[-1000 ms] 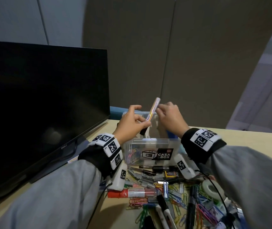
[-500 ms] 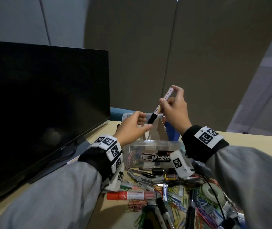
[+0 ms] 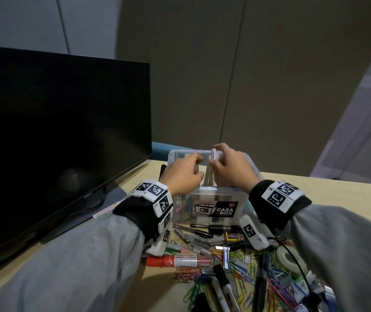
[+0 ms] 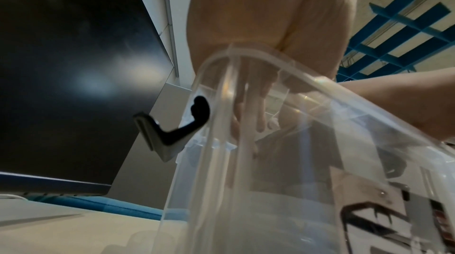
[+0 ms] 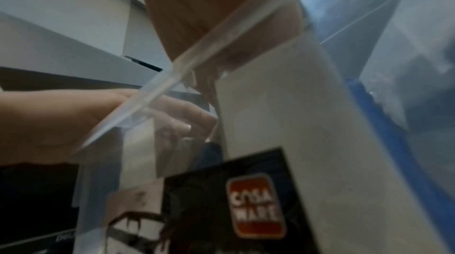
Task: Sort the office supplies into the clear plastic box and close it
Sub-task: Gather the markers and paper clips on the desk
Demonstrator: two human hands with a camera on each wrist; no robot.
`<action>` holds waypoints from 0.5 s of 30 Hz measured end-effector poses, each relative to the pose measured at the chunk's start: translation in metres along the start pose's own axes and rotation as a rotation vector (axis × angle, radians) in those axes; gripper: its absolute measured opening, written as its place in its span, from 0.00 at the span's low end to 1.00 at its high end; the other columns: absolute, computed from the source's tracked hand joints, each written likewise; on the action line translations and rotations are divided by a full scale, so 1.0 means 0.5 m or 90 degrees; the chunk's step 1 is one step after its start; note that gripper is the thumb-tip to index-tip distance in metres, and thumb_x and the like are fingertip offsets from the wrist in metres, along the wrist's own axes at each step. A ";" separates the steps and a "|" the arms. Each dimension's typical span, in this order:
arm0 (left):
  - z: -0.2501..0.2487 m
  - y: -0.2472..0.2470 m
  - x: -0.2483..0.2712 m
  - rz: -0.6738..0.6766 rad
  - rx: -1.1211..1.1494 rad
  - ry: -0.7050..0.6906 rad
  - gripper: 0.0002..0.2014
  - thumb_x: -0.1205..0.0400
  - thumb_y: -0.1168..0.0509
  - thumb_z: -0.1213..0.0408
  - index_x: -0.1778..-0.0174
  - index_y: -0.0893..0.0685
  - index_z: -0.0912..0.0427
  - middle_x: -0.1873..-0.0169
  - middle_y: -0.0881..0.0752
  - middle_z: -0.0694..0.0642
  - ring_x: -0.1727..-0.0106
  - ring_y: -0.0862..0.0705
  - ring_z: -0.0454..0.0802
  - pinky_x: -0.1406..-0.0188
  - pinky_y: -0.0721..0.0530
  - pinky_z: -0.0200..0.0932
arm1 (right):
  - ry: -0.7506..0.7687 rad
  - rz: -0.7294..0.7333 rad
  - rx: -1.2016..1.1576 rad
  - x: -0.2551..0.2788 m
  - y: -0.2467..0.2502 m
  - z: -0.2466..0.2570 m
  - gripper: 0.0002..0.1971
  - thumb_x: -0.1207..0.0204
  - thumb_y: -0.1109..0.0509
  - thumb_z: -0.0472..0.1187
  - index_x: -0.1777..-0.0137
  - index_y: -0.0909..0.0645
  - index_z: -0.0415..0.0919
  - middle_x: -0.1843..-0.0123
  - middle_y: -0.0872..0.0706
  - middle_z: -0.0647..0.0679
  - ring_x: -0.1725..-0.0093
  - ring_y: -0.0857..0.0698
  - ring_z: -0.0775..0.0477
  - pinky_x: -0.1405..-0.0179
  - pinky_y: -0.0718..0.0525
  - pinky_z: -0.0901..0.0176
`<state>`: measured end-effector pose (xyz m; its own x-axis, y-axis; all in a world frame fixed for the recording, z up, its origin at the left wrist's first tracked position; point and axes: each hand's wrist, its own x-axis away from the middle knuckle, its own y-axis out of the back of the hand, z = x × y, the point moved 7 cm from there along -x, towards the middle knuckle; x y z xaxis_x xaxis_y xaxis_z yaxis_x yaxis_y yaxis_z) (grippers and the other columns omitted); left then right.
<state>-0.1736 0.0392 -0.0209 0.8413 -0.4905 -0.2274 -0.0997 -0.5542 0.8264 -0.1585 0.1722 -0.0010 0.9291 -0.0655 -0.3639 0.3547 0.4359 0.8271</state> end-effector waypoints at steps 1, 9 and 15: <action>-0.001 0.001 0.001 -0.001 0.001 -0.001 0.22 0.15 0.39 0.57 0.23 0.30 0.50 0.32 0.19 0.47 0.40 0.17 0.45 0.38 0.20 0.51 | 0.005 0.012 0.027 -0.002 -0.008 -0.001 0.19 0.16 0.36 0.45 0.28 0.26 0.42 0.55 0.11 0.45 0.53 0.14 0.46 0.56 0.21 0.55; -0.006 0.010 0.010 -0.058 0.042 -0.022 0.18 0.14 0.40 0.61 0.27 0.26 0.52 0.34 0.18 0.48 0.42 0.18 0.44 0.40 0.20 0.45 | 0.076 0.028 0.164 0.014 -0.015 0.013 0.18 0.16 0.39 0.44 0.28 0.24 0.41 0.39 0.20 0.42 0.38 0.26 0.42 0.42 0.29 0.54; -0.010 0.048 0.034 -0.154 0.227 -0.112 0.09 0.17 0.34 0.66 0.41 0.19 0.53 0.46 0.17 0.47 0.46 0.18 0.39 0.49 0.20 0.32 | 0.096 0.102 0.226 0.045 -0.002 -0.009 0.23 0.15 0.46 0.58 0.27 0.23 0.50 0.28 0.23 0.47 0.28 0.29 0.43 0.29 0.35 0.44</action>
<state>-0.1591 0.0209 -0.0022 0.7630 -0.4084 -0.5010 -0.1144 -0.8482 0.5172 -0.1384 0.1744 -0.0121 0.9591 0.1224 -0.2554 0.2455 0.0909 0.9651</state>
